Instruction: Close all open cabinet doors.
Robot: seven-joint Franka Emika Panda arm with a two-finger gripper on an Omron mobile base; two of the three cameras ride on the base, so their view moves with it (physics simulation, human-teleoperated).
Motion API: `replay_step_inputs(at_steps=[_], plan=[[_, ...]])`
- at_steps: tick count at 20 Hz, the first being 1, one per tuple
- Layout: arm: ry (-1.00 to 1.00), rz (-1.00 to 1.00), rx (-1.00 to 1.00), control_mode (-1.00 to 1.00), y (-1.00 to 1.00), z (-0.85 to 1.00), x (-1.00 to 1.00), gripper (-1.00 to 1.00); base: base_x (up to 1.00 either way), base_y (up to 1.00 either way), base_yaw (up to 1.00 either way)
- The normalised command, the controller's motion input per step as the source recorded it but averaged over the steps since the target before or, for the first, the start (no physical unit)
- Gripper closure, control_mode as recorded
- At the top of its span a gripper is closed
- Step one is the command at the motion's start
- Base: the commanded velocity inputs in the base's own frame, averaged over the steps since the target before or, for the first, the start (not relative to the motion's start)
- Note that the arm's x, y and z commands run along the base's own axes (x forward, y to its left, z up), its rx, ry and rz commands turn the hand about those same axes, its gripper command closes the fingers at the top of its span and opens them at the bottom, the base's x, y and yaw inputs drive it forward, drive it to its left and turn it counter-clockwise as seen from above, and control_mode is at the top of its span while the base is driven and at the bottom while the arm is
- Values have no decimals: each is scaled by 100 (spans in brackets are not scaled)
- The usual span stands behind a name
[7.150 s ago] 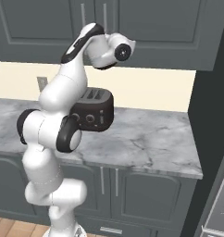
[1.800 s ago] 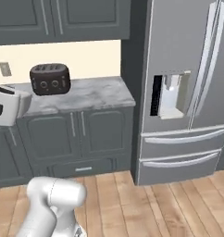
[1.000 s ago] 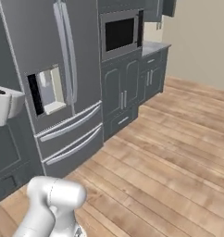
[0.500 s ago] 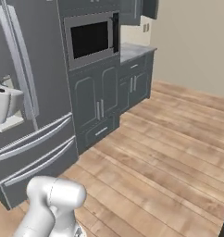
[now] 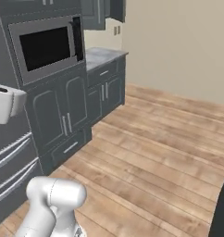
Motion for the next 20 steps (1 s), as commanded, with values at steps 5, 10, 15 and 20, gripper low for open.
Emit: replay_step_inputs(at_steps=[5, 10, 15, 20], plan=[[0, 0, 0, 100, 0, 0, 0, -100, 100, -4, -27], [0, 0, 0, 100, 0, 0, 0, -100, 100, -19, -11], [0, 0, 0, 100, 0, 0, 0, -100, 100, -31, 0], [0, 0, 0, 100, 0, 0, 0, -100, 100, -62, 5]])
